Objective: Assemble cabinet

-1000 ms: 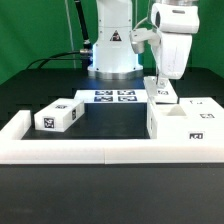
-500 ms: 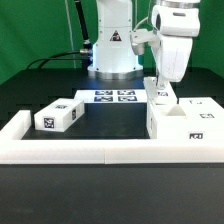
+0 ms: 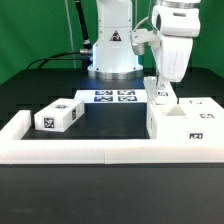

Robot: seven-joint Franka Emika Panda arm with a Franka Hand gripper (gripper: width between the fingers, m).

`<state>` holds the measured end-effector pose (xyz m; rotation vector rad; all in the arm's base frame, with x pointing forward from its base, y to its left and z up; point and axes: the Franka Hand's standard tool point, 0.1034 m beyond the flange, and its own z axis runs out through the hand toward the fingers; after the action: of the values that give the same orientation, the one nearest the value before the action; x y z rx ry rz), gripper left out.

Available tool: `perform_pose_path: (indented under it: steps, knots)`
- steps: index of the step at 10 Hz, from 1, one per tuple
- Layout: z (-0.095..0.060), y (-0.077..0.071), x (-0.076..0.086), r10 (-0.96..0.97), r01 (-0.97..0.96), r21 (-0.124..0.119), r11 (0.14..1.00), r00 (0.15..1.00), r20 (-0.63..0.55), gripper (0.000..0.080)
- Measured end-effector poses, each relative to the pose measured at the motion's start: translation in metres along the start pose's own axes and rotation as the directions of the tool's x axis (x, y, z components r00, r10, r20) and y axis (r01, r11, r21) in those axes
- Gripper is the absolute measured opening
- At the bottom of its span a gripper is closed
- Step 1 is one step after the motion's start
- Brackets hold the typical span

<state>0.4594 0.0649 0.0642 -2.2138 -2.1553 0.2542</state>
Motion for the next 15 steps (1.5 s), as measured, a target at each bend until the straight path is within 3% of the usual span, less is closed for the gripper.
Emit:
perform_pose_path:
  steps: [5,11,15]
  knots:
    - [0.0013,0.0009,-0.0006,-0.008,0.008,0.027,1.000,1.000,0.009,0.0070]
    - [0.0014,0.0005,0.0001,0.007,-0.007,0.025,1.000,1.000,0.010,0.0070]
    - [0.0033,-0.0003,0.0018,0.011,-0.011,-0.011,1.000,1.000,-0.007,0.0070]
